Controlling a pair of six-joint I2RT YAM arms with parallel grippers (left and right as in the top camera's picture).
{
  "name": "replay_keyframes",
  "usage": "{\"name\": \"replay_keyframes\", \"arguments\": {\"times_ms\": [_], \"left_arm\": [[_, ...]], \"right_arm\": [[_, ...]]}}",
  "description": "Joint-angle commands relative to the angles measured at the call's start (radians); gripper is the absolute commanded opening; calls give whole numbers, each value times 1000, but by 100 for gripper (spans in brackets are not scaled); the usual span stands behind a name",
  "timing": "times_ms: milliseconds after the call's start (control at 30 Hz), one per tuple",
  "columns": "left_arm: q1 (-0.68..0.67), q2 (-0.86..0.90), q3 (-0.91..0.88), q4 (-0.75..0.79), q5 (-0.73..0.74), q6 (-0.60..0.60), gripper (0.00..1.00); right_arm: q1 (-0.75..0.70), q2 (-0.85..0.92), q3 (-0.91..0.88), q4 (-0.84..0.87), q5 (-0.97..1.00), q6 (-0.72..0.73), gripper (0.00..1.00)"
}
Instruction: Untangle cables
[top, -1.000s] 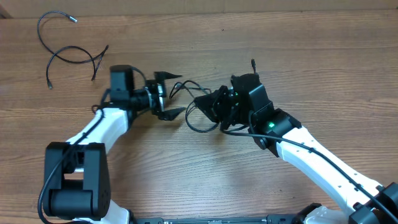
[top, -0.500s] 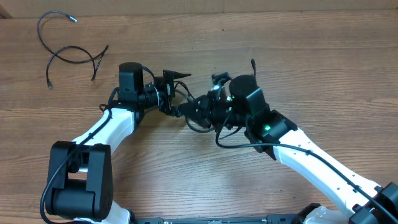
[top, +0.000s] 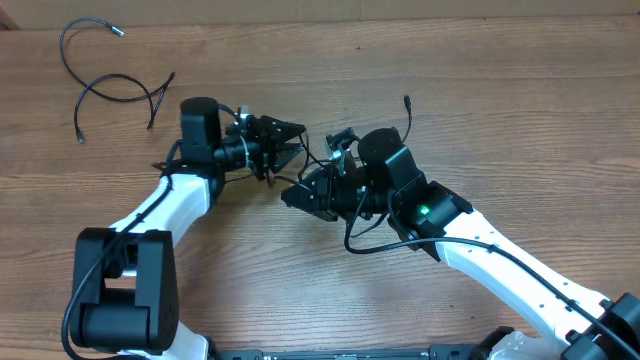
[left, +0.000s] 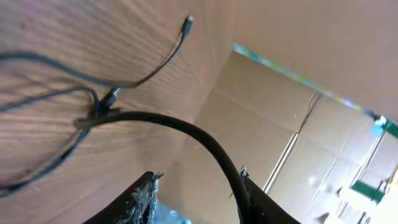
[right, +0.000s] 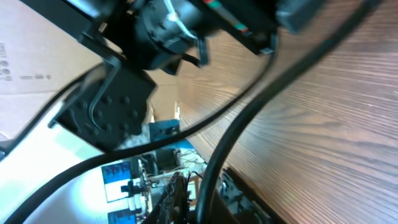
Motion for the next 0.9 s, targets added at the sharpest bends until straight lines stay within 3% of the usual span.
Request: {"name": "replay_keyframes", "arguments": {"times_ms": [0, 200, 367, 467, 733, 867], "left_arm": [[56, -8, -5, 2, 73, 171, 5], [101, -8, -5, 2, 66, 204, 4], [115, -8, -5, 2, 68, 267, 5], [115, -8, -5, 2, 68, 349, 6], [219, -8, -4, 15, 80, 340, 16], [364, -8, -3, 143, 160, 267, 18]], "right_arm": [[3, -9, 20, -7, -7, -47, 18], [3, -9, 20, -52, 62, -117, 51], [3, -9, 20, -80, 108, -122, 59], [3, -9, 20, -61, 169, -205, 65], [3, -9, 20, -105, 261, -256, 88], [3, -9, 20, -93, 263, -280, 99]]}}
